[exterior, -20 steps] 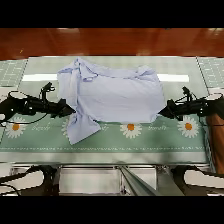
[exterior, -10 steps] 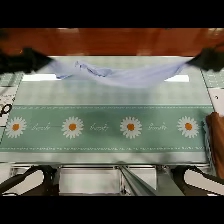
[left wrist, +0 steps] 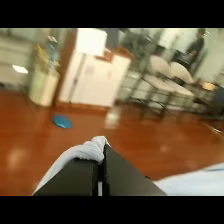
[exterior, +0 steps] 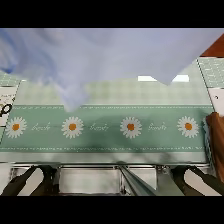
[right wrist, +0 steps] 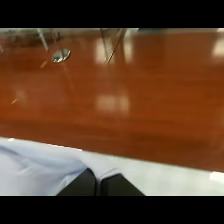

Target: Fold the shirts.

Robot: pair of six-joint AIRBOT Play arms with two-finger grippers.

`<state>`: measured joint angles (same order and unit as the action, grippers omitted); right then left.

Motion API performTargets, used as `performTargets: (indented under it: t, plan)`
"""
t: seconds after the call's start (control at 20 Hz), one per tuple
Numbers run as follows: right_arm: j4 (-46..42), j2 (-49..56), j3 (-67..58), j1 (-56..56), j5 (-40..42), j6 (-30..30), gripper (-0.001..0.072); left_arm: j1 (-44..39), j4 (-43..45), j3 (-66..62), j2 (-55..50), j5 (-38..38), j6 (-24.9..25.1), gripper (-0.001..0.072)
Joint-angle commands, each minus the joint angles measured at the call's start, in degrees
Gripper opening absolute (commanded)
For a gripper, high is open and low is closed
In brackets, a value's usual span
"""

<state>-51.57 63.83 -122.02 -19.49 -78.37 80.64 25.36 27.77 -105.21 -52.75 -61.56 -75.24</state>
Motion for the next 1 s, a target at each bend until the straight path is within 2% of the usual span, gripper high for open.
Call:
performTargets:
  t: [0.0, 0.1, 0.25, 0.45, 0.55, 0.75, 0.85, 0.95]
  plan:
    - [-9.7, -8.85, -1.64, 0.0, -0.44, 0.39, 0.0029, 7.13, 9.73, -2.54, 9.64, -3.82, -2.97, 0.002]
    - [-13.81, -13.27, -1.64, 0.02, -3.1, 0.9, 0.0029, 10.05, 17.75, -2.54, 15.98, -6.12, -3.41, 0.0021]
    - [-17.57, -19.3, 0.37, 0.02, -6.84, 2.1, 0.0029, 9.07, 30.56, -2.47, 23.1, -7.19, -7.17, 0.0021]
    - [-27.15, -28.98, 14.56, 0.02, -8.44, 4.63, 0.0029, -1.68, 43.58, -1.29, 26.43, -12.96, -11.8, 0.0021]
    - [-29.09, -32.22, 22.1, 0.02, -8.26, 5.49, 0.0029, -6.01, 48.37, 0.83, 26.32, -16.85, -14.58, 0.0021]
    - [-22.1, -31.52, 34.84, 0.02, -7.06, 4.63, 0.0029, -7.17, 48.72, 16.11, 25.44, -19.98, -16.04, 0.0021]
    - [-17.09, -28.41, 40.22, 0.02, -3.32, 2.23, 0.0028, -7.17, 46.95, 26.32, 23.32, -16.61, -16.13, 0.0021]
    - [-13.49, -22.69, 43.76, 0.02, 1.25, -0.72, 0.0028, -7.26, 40.72, 35.67, 19.08, -9.64, -15.04, 0.0021]
